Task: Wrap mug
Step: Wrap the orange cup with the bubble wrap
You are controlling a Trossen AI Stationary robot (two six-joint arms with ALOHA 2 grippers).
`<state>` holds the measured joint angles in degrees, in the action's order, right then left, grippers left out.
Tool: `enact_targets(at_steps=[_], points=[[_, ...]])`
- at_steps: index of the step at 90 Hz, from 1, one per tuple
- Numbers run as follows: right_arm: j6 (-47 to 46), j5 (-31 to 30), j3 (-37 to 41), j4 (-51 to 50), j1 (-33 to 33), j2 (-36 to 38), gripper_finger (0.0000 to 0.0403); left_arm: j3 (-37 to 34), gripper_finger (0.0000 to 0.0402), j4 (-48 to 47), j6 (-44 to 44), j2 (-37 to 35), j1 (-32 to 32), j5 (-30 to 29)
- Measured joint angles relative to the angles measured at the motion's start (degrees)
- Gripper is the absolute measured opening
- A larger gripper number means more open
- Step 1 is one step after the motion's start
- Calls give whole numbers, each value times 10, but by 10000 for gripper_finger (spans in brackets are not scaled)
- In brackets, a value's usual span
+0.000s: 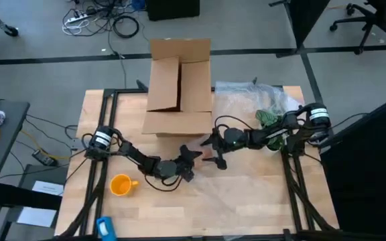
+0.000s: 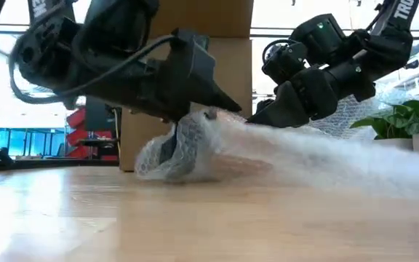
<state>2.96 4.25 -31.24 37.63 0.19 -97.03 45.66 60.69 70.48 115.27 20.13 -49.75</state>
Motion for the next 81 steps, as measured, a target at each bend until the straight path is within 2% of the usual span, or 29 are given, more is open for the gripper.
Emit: enact_targets(at_steps=[8, 24, 40, 50, 70, 76, 81], points=[[-8, -7, 0, 0, 2, 0, 311, 0, 134, 9, 29, -5, 20, -61], [-17, 2, 1, 1, 4, 0, 311, 0, 134, -19, 34, -45, 58, -114], [-24, -18, 2, -5, 1, -2, 311, -15, 133, -60, -43, -108, 76, -182], [-22, -25, 2, -6, 2, -2, 311, -44, 133, -68, -109, -155, 89, -188], [-21, -28, 3, -4, 2, -2, 311, -76, 133, -93, -171, -225, 109, -227], [-21, -30, 3, -4, 2, -2, 311, -75, 133, -94, -205, -240, 119, -222], [-21, -30, 3, -4, 2, -2, 311, -73, 133, -93, -262, -254, 126, -185]])
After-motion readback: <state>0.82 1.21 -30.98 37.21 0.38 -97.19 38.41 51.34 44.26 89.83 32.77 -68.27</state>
